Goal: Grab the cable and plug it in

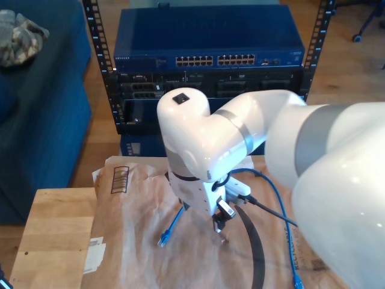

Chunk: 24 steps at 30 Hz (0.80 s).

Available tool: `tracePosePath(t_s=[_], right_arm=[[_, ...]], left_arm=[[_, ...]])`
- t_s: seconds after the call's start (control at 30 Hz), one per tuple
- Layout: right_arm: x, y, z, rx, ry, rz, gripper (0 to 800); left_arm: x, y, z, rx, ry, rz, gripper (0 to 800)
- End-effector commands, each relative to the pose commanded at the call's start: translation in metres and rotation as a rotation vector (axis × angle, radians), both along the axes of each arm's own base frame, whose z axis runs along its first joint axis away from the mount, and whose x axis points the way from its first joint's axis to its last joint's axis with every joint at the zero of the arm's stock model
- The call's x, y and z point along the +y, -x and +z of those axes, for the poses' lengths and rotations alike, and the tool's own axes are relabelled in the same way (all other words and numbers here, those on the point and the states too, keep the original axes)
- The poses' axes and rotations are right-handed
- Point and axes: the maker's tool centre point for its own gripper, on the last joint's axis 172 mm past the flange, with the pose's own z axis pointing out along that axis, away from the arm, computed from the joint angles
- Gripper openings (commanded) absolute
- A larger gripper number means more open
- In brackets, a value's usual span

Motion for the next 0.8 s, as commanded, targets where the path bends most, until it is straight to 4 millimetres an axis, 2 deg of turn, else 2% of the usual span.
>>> tracePosePath(t_s=[0.23, 0.37, 0.57, 0.7, 0.8], right_arm=[[0.028, -0.006, -0.019, 0.013, -0.016, 0.012, 794], [0.029, -0.007, -0.029, 0.026, -0.005, 0.007, 794], [0.032, 0.000, -0.032, 0.030, 0.004, 0.011, 784], [0.034, 0.000, -0.032, 0.023, 0.005, -0.019, 618], [0.036, -0.002, -0.030, 0.016, -0.001, -0.023, 619]], left_arm=[[-0.003, -0.001, -0.002, 0.008, 0.005, -0.012, 800], [-0.002, -0.001, -0.002, 0.006, 0.005, -0.014, 800], [-0.002, -0.001, -0.002, 0.006, 0.005, -0.014, 800], [-0.002, -0.001, -0.002, 0.005, 0.005, -0.015, 800], [-0.003, -0.001, -0.001, 0.005, 0.006, -0.016, 800]])
